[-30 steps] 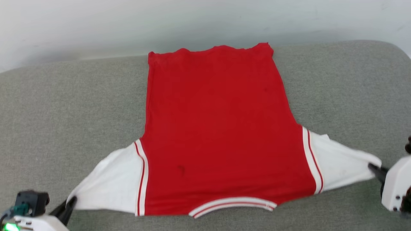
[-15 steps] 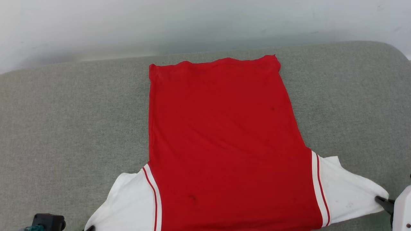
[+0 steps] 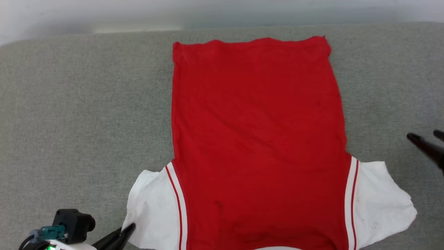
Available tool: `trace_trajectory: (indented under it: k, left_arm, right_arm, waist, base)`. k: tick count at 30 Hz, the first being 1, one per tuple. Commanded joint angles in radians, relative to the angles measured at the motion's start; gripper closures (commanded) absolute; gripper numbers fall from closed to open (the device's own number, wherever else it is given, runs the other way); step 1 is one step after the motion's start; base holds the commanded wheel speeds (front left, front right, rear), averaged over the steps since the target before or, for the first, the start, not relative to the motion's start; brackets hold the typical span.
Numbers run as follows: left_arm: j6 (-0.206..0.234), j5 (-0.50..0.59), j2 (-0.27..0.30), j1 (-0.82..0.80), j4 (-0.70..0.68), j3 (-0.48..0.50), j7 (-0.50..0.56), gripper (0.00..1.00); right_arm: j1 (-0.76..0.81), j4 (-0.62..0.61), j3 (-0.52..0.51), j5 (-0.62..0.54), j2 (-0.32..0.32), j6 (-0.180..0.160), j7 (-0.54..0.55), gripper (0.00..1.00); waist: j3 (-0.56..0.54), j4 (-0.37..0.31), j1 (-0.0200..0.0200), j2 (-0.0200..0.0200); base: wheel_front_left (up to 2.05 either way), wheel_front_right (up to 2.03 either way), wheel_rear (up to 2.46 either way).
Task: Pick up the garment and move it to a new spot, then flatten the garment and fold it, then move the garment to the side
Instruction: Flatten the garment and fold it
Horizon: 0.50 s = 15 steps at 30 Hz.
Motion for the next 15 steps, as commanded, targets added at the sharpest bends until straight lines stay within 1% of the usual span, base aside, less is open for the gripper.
trace_trajectory:
  k: [1,4,7,15]
  left_arm:
    - [0.004,0.005,0.01,-0.007,-0.036,-0.002,0.012,1.0]
    - [0.005,0.017,0.02,-0.031,-0.114,-0.011,0.034,1.0]
    - [0.0,0.031,0.028,-0.051,-0.18,-0.022,0.049,1.0]
    - [-0.018,0.075,0.016,-0.127,-0.289,-0.06,0.06,1.0]
  right_arm:
    - [-0.059,-0.003,0.005,0.005,0.007,-0.001,0.024,0.0]
    - [-0.192,0.009,0.008,-0.013,0.013,-0.001,0.096,0.0]
    - [-0.334,0.053,0.008,-0.053,0.016,-0.001,0.155,0.0]
    - [-0.663,0.24,-0.017,-0.213,0.021,-0.001,0.269,0.0]
  waist:
    - [0.062,0.042,0.0,-0.0001]
    - [0.129,0.081,0.0,-0.0001]
    - [0.195,0.129,0.0,-0.0001]
    - [0.335,0.262,0.0,-0.0001]
  base:
    - [0.0,0.0,0.0]
    - [0.0,0.0,0.0]
    - [0.0,0.0,0.0]
    - [0.0,0.0,0.0]
